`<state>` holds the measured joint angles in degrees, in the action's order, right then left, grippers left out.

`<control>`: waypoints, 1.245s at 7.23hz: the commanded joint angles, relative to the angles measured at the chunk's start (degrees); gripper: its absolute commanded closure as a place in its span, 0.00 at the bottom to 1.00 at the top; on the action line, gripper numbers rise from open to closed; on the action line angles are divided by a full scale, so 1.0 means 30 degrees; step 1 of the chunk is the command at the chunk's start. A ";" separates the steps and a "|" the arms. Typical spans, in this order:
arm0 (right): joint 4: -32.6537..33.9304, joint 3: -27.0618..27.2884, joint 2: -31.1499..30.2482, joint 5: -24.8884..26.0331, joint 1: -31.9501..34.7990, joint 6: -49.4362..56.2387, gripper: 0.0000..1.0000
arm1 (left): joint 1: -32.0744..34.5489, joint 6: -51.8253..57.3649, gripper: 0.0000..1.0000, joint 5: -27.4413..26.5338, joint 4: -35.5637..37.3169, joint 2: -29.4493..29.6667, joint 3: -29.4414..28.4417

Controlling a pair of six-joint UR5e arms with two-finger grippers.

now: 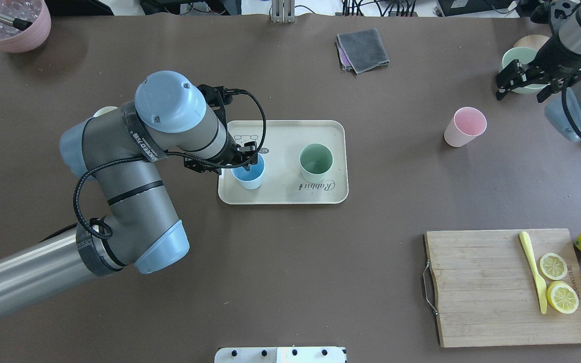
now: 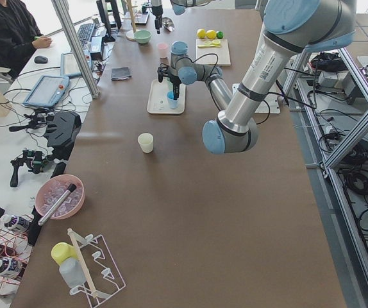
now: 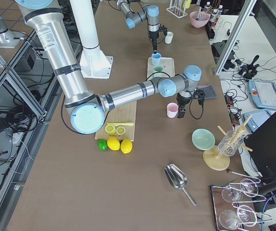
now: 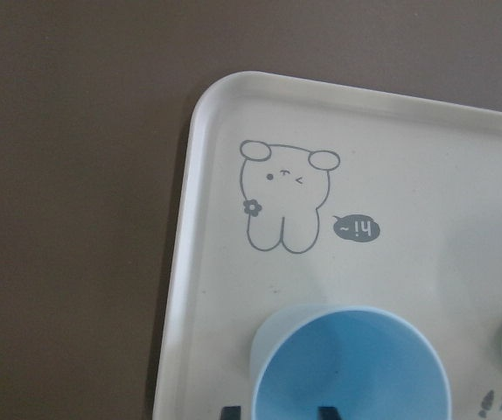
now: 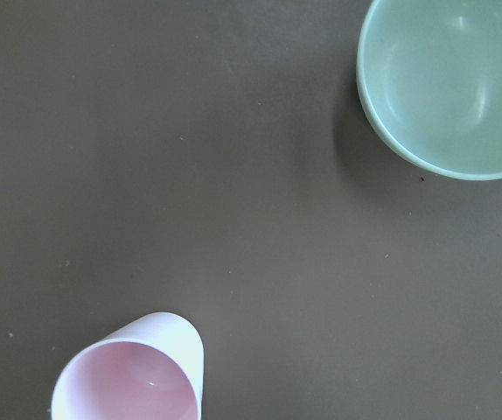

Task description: Place all cups on tray

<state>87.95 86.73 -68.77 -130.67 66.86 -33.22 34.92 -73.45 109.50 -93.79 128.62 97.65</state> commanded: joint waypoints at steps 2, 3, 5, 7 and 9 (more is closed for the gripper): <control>-0.2408 -0.0808 0.0041 0.0575 -0.1566 -0.1953 0.00 | 0.1478 0.1541 0.02 0.0938 0.1936 -0.0332 0.1581; -0.3583 -0.1480 0.0070 0.1014 -0.1920 -0.2516 0.00 | 0.1861 0.2616 0.02 0.1174 0.1966 -0.0798 0.1959; -0.4296 -0.2158 -0.0134 0.1135 -0.2041 -0.2463 0.00 | 0.2885 0.3530 0.02 0.2137 0.2053 -0.1649 0.2546; -0.4911 -0.2483 -0.0250 0.1223 -0.2245 -0.2521 0.43 | 0.4462 0.6535 0.02 0.2376 0.4237 -0.2499 0.4209; -0.4972 -0.2309 -0.0107 0.1136 -0.2508 -0.2491 1.00 | 0.6687 0.9789 0.02 0.3776 0.4954 -0.3431 0.4247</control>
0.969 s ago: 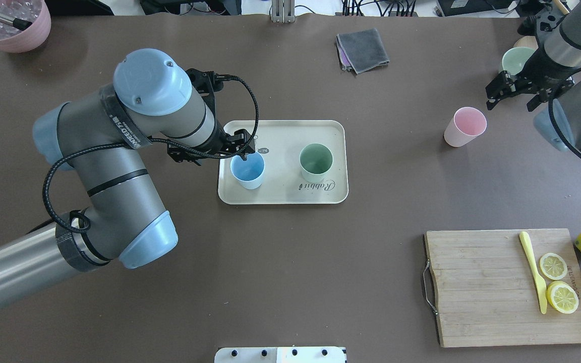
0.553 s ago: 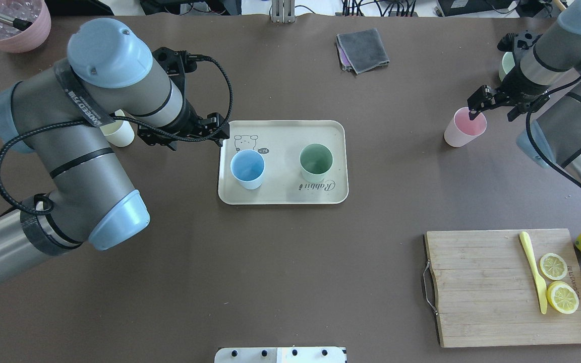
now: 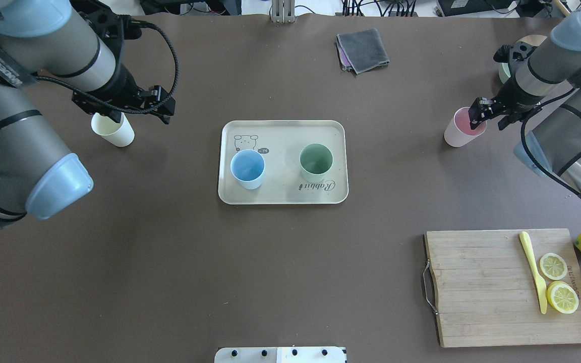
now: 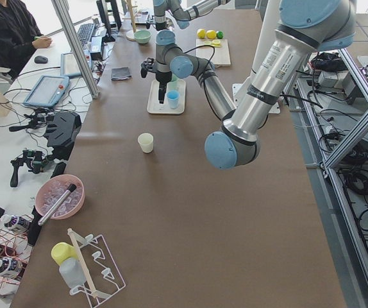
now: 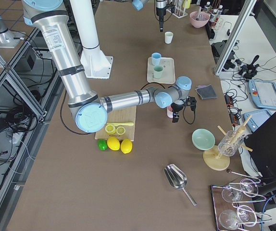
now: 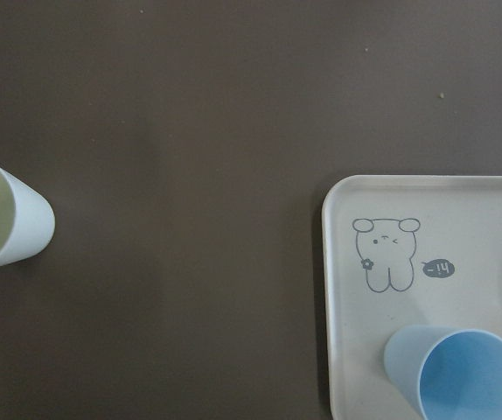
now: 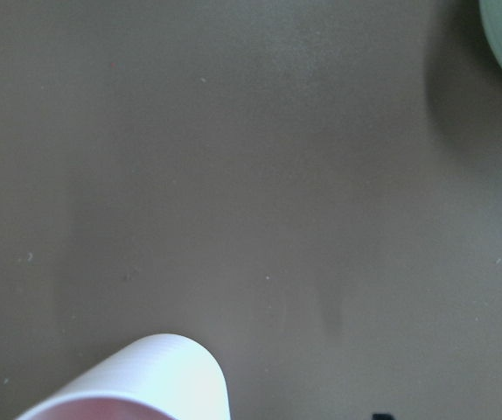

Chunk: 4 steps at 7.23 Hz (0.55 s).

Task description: Place all cups on tray

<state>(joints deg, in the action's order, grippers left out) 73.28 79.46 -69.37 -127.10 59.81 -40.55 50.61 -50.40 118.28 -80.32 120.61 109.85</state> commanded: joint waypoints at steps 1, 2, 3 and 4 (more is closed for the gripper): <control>-0.0082 0.0174 0.0240 -0.0170 -0.0220 -0.0048 1.00 | 0.2542 0.3513 0.02 0.1524 0.0466 -0.1029 0.0005; -0.0256 0.0175 0.0241 -0.0288 -0.0366 -0.0077 1.00 | 0.3336 0.5209 0.02 0.1821 0.0495 -0.1554 -0.0142; -0.0316 0.0378 0.0299 -0.0492 -0.0396 -0.0106 1.00 | 0.3605 0.6241 0.02 0.1882 0.0466 -0.1617 -0.0694; -0.0229 0.0641 0.0619 -0.1393 -0.0135 -0.0106 1.00 | 0.3724 0.7325 0.02 0.1911 0.0321 -0.1966 -0.1019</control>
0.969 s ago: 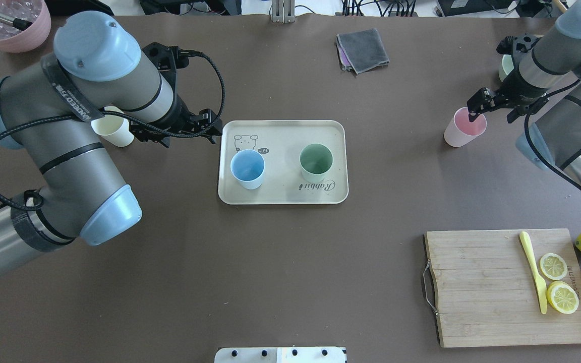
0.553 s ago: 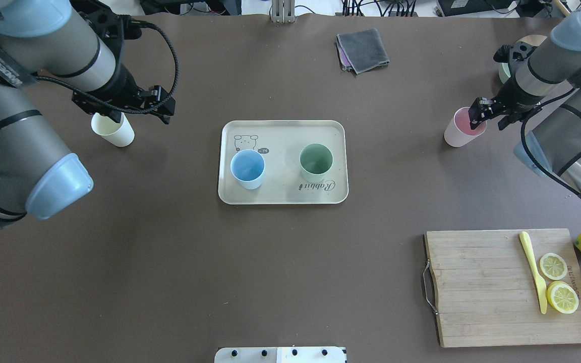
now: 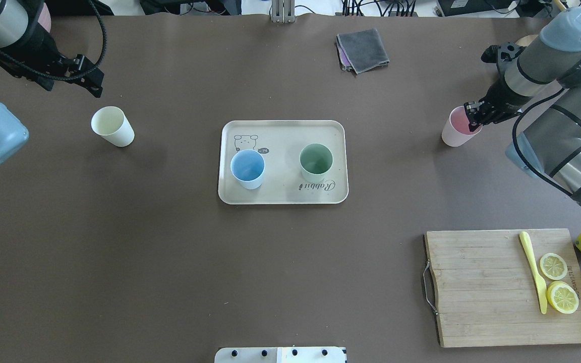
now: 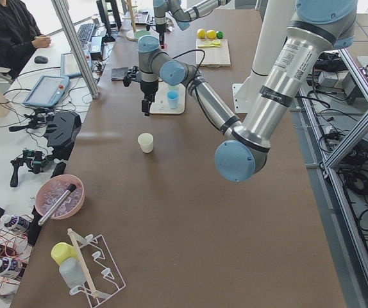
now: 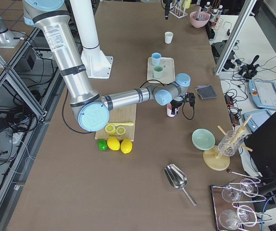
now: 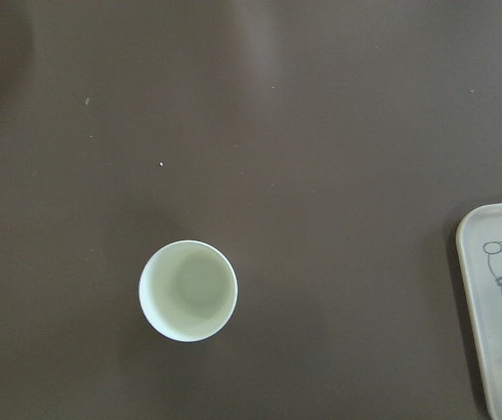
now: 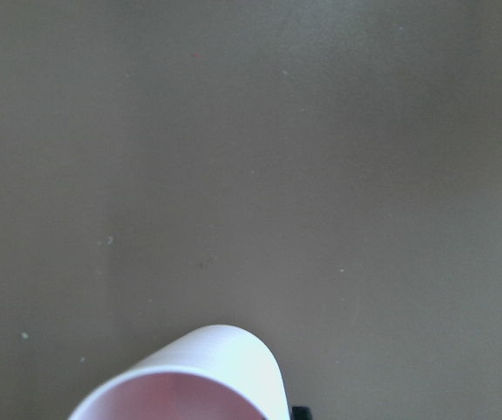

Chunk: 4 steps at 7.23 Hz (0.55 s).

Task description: Place all cups on tray

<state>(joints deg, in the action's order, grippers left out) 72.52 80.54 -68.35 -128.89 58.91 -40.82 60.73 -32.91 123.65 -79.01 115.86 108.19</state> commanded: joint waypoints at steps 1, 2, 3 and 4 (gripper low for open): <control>0.0141 0.0485 0.0660 -0.2371 0.0892 -0.0016 1.00 | 0.0728 0.2028 0.02 0.0123 -0.0262 -0.0648 -0.0788; 0.0345 0.0574 0.1215 -0.3460 0.1421 -0.0016 1.00 | 0.0732 0.2323 0.02 0.0065 -0.0815 -0.0767 -0.1603; 0.0927 0.1039 0.1568 -0.3586 0.1543 -0.0016 1.00 | 0.0703 0.2123 0.02 0.0035 -0.3227 -0.1290 -0.3003; 0.2587 0.1711 0.2413 -0.3559 0.1515 -0.0045 1.00 | 0.0616 0.1309 0.02 0.0035 -0.5688 -0.1644 -0.4293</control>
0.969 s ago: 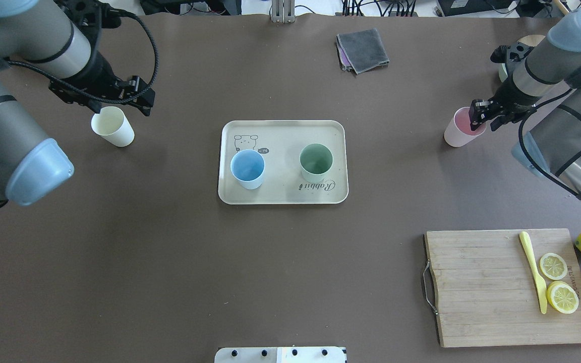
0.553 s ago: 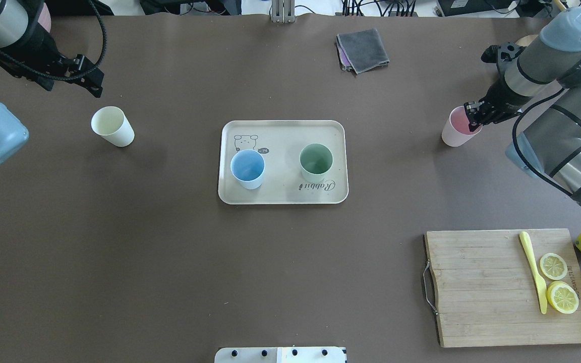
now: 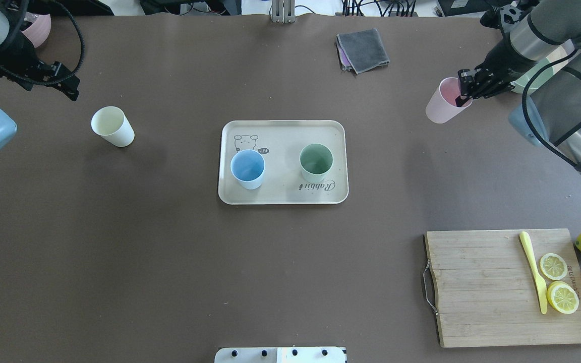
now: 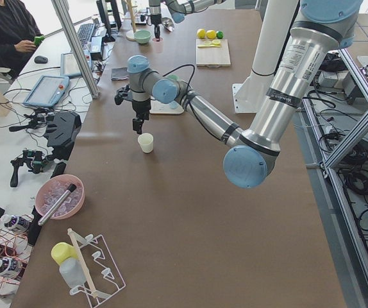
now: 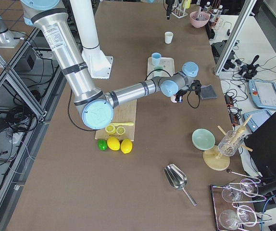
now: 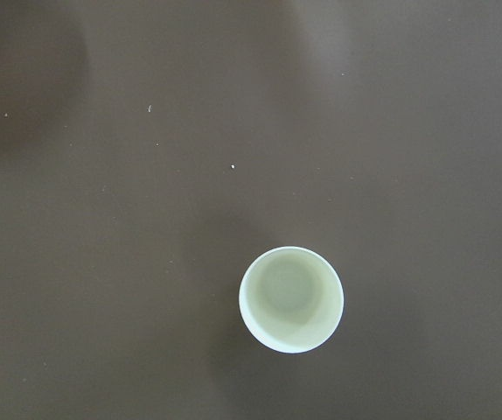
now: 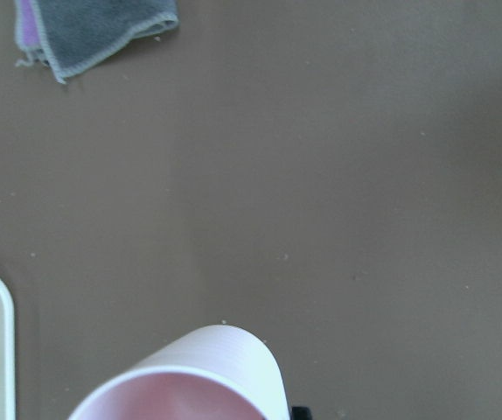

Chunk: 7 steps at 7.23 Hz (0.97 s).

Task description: Place all cups on tray

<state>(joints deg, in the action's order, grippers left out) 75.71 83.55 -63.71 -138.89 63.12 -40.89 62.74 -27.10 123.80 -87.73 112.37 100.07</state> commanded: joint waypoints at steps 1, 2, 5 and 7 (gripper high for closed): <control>0.2556 0.1238 0.1282 -0.0110 0.0054 -0.0023 1.00 | -0.0461 -0.1678 0.02 -0.0018 -0.4259 -0.0483 -0.2584; 0.2538 0.1330 0.1518 -0.0051 -0.0149 -0.0951 1.00 | -0.1104 -0.2820 0.02 -0.0134 -0.5724 -0.0512 -0.3348; 0.2566 0.1273 0.3187 0.1382 -0.1817 -0.3562 1.00 | -0.2134 -0.4148 0.03 -0.0194 -0.9071 -0.0688 -0.5313; 0.2567 0.1156 0.4124 0.2055 -0.2462 -0.4532 1.00 | -0.2632 -0.4530 0.39 -0.0600 -0.9137 -0.0688 -0.5465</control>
<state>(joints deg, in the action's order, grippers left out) 83.39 87.21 -53.00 -134.10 57.04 -52.81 55.66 -40.15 122.92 -114.59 110.32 84.14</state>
